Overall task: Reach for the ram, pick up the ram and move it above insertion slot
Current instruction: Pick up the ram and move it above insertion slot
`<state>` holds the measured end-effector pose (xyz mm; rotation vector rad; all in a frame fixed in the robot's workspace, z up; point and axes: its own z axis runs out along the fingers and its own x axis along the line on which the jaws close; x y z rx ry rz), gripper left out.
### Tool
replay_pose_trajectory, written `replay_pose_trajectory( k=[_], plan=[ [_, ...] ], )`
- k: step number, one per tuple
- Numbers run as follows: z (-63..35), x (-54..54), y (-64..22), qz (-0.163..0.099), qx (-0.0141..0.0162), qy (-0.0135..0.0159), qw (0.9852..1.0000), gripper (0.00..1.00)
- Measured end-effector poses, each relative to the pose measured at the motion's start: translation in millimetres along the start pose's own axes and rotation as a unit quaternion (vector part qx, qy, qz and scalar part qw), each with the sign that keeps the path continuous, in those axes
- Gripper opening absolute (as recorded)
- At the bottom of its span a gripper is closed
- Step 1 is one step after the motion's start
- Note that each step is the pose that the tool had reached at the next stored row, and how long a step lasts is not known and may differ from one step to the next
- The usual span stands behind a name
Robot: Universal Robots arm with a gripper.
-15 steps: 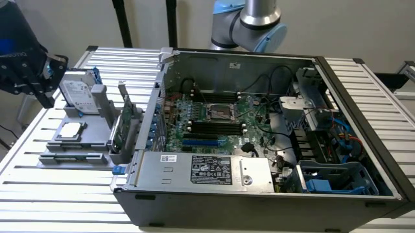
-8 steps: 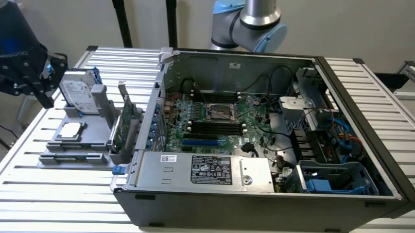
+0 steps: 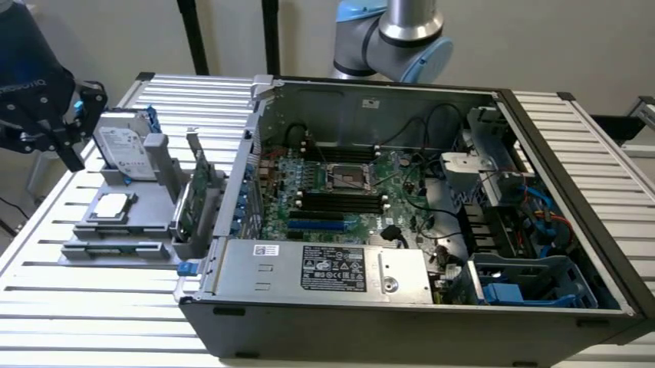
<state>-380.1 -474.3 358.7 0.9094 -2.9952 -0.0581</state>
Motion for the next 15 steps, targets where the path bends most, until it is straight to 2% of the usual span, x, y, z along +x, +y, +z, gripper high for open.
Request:
replay_pose_trajectory(
  k=[4, 7, 11, 15],
  plan=[
    [0.0, 0.0, 0.0, -0.036, 0.0001, 0.0013, 0.9994, 0.11],
    [0.0, 0.0, 0.0, -0.064, 0.0002, 0.0022, 0.9980, 0.11],
    [0.0, 0.0, -0.1, -0.100, 0.0003, 0.0034, 0.9950, 0.11],
    [0.0, 0.0, 0.0, -0.136, 0.0005, 0.0045, 0.9908, 0.11]
  ],
)
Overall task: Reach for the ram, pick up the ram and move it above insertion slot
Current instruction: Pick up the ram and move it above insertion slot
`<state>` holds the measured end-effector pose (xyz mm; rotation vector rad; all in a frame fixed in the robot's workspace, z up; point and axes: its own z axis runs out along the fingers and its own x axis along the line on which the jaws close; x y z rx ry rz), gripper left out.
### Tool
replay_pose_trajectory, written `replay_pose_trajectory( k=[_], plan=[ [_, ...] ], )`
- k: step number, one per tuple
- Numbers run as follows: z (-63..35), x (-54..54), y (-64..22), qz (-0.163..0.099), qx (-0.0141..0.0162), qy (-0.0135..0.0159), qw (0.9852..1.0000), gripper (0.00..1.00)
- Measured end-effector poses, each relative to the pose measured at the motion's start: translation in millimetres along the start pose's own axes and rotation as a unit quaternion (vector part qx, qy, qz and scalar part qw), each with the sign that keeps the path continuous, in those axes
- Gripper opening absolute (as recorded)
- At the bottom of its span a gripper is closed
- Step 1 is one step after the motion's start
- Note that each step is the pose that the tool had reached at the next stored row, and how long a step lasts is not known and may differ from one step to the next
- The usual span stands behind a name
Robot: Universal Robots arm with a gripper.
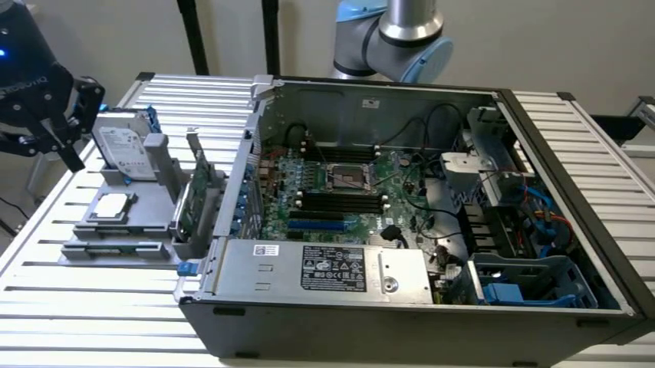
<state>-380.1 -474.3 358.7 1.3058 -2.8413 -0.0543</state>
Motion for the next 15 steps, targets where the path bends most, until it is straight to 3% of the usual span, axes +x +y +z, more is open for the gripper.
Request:
replay_pose_trajectory(
  k=[4, 8, 12, 15],
  plan=[
    [0.0, 0.0, 0.0, -0.037, 0.0002, 0.0011, 0.9993, 0.11],
    [0.0, 0.0, 0.0, -0.073, 0.0005, 0.0022, 0.9973, 0.11],
    [0.0, 0.0, 0.0, -0.109, 0.0007, 0.0033, 0.9941, 0.11],
    [0.0, 0.0, 0.0, -0.136, 0.0008, 0.0042, 0.9907, 0.11]
  ],
)
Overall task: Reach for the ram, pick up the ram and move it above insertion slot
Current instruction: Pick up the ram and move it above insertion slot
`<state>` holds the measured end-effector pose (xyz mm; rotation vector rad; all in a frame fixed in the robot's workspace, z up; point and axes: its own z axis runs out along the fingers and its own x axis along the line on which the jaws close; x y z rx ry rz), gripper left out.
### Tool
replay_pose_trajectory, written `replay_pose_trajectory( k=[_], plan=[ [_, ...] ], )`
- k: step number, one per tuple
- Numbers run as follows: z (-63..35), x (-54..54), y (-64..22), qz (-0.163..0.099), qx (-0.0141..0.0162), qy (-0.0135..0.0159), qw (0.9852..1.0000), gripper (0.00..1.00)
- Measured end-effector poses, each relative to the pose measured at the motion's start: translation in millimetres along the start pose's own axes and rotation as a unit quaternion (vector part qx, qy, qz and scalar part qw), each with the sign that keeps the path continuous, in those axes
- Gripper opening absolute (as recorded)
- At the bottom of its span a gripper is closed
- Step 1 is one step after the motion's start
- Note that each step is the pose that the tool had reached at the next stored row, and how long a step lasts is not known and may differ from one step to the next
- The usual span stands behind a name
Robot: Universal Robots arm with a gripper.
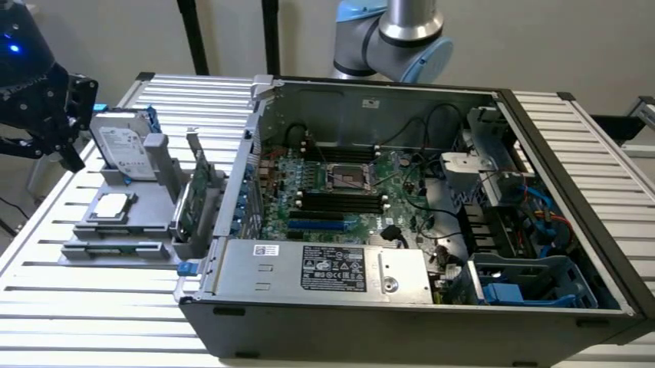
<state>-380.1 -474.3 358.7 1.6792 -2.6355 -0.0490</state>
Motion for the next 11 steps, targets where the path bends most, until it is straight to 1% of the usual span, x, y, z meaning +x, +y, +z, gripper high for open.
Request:
replay_pose_trajectory(
  k=[3, 6, 9, 11],
  plan=[
    [0.0, 0.0, 0.0, -0.027, 0.0002, 0.0008, 0.9996, 0.11],
    [0.0, 0.0, 0.0, -0.054, 0.0007, 0.0015, 0.9985, 0.11],
    [0.0, 0.0, 0.0, -0.082, 0.0011, 0.0023, 0.9966, 0.11],
    [0.0, 0.0, 0.0, -0.100, 0.0017, 0.0027, 0.9950, 0.11]
  ],
)
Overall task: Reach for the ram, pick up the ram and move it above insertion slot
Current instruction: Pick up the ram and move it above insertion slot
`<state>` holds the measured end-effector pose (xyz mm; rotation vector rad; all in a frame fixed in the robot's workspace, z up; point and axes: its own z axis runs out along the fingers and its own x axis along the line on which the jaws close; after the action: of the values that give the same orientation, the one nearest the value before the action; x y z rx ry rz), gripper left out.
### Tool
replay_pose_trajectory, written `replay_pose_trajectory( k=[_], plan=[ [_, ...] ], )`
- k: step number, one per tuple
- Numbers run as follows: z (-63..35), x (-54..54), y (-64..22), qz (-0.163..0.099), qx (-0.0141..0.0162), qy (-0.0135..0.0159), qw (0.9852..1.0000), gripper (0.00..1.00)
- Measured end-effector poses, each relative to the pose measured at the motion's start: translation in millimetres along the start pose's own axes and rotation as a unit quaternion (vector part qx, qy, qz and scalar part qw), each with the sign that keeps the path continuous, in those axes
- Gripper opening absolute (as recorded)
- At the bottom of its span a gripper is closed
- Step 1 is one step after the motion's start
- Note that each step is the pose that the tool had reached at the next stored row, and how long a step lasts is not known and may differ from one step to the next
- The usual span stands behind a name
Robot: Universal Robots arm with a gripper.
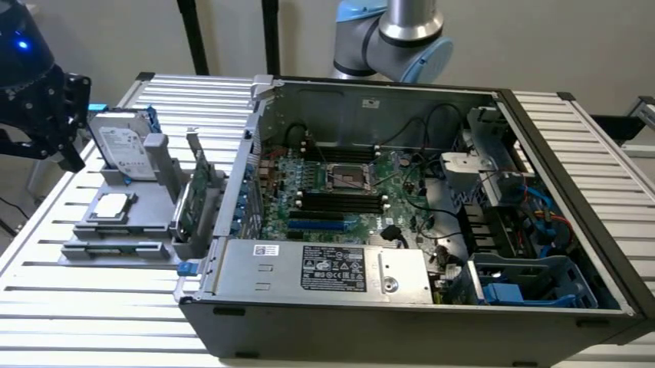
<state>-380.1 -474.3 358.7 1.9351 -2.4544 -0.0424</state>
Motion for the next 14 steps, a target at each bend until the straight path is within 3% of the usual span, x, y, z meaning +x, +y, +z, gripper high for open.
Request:
replay_pose_trajectory(
  k=[4, 7, 14],
  plan=[
    [0.1, 0.0, 0.0, -0.036, 0.0021, 0.0005, 0.9993, 0.11],
    [0.0, 0.0, -0.1, -0.063, 0.0041, 0.0010, 0.9980, 0.11],
    [0.3, 0.0, 0.0, -0.124, 0.0110, 0.0013, 0.9922, 0.11]
  ],
)
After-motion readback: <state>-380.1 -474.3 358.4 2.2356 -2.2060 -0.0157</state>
